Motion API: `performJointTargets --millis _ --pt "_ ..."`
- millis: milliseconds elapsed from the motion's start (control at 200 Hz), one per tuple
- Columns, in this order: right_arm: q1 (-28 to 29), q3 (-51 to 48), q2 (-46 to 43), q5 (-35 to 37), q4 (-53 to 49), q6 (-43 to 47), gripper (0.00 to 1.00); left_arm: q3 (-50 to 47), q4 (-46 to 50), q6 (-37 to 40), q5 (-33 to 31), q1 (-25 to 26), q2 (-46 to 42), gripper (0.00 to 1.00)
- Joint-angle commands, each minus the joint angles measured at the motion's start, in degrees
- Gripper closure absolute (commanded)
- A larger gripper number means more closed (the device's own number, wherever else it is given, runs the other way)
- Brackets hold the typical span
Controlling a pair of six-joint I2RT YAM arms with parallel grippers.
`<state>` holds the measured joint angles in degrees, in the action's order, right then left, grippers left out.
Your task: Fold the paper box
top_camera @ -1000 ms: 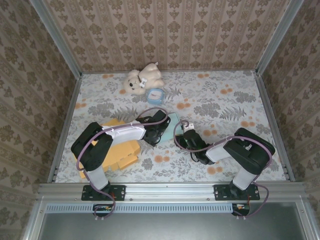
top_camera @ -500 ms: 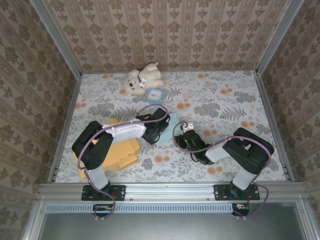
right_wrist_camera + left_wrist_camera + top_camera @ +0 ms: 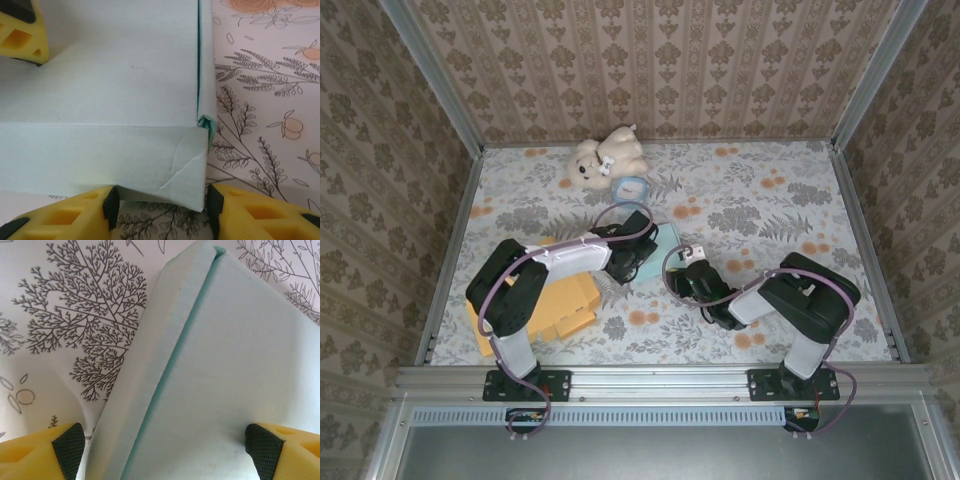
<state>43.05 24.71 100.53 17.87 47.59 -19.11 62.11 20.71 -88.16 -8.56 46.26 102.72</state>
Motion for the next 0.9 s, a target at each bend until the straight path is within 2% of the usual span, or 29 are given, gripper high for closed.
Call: performJointTargets --millis 0,140,310,480,710,895 --pt "0.2 0.5 5.0 1.1 3.4 3.5 0.46 -4.1 11.7 2.1 1.4 -0.8 6.8 0.12" --pt "0.2 1.1 6.3 1.7 5.9 5.2 0.44 -4.2 11.2 2.5 2.1 -0.8 7.2 0.13" --pt "0.1 6.6 6.5 7.7 -4.0 5.1 0.42 -3.9 10.7 3.0 2.5 -0.6 7.5 0.13" --pt "-0.6 9.0 7.9 10.5 -7.0 4.3 0.42 -4.0 10.5 3.5 2.3 -0.3 7.2 0.13" --pt "-2.9 10.5 7.2 3.4 -8.7 2.8 0.41 -2.7 10.8 5.4 2.8 0.0 7.1 0.14" --pt "-7.1 12.8 3.5 -6.8 -18.4 -2.7 0.42 -0.8 11.3 6.7 3.1 0.4 5.0 0.11"
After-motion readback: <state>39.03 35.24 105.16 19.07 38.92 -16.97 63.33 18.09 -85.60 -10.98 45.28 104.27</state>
